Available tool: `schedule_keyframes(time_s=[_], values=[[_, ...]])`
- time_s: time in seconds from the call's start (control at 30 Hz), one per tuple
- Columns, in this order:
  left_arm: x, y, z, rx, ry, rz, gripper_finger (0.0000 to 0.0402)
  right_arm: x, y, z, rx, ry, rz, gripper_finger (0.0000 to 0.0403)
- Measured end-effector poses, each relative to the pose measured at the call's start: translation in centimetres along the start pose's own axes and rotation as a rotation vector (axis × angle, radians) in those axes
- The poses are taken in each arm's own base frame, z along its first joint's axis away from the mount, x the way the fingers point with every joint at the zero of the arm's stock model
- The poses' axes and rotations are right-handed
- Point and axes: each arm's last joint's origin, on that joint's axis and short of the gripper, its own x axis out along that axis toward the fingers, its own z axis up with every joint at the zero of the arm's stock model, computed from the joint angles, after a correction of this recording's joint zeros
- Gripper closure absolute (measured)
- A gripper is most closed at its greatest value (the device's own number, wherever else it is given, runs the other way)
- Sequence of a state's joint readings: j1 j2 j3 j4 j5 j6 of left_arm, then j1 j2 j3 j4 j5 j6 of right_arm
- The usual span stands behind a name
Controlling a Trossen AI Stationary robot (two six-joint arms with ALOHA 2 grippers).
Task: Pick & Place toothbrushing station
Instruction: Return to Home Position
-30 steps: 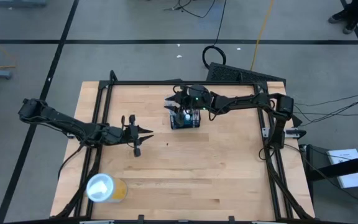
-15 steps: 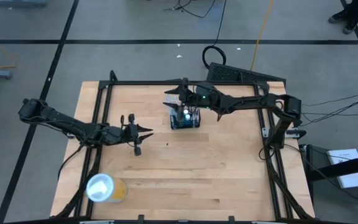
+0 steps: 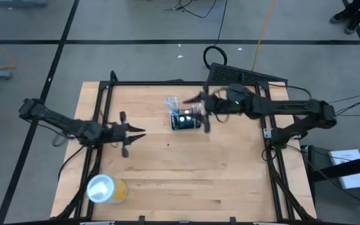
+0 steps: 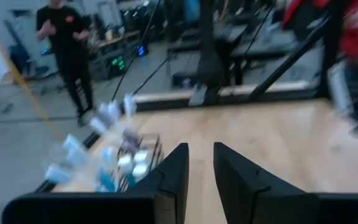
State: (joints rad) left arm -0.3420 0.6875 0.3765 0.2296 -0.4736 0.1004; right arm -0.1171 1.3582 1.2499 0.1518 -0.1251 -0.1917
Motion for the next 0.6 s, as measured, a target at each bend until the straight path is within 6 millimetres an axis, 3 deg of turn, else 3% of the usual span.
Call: schedule_keyframes(time_s=[0.1,0.33,0.6], values=[[-1.9,0.4,2.5,-0.037,-0.010,-0.047,0.0320,-1.8,2.3,1.3,-0.007,0.042,0.005,0.0223],[-5.8,2.0,6.9,-0.239,0.179,-0.093,0.0321,-5.7,7.3,2.9,-0.033,0.132,0.061,0.0261],[-7.6,1.5,7.9,-0.229,0.207,-0.367,0.0321,-9.4,11.4,4.6,-0.096,0.083,0.269,0.0286]])
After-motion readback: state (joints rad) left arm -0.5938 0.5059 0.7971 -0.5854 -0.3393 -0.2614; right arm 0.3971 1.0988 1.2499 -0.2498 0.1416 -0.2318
